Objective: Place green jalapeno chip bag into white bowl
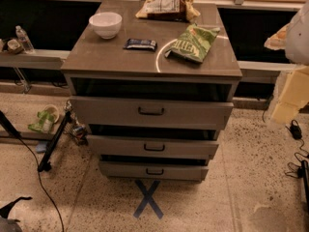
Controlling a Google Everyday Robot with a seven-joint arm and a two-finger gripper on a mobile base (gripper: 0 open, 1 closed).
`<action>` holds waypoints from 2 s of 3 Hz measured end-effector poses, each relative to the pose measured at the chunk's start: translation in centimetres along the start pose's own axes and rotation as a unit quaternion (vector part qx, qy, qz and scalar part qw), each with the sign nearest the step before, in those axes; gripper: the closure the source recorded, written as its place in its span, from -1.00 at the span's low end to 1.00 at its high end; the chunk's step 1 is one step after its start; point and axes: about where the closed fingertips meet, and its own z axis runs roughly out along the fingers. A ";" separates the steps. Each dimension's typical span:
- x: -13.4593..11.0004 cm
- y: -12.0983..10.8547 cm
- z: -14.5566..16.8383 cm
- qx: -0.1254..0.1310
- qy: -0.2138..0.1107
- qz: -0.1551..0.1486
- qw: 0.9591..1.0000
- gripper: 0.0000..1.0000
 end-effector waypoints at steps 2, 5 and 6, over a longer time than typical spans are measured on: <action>0.3 -5.2 2.4 0.036 -0.056 0.058 0.996 -1.00; -0.3 -16.7 6.4 0.131 -0.186 0.205 0.952 -1.00; -0.6 -16.7 6.8 0.127 -0.189 0.205 0.952 -1.00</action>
Offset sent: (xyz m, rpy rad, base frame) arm 0.1293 -0.0342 -0.0222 0.2825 -0.1892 -0.2138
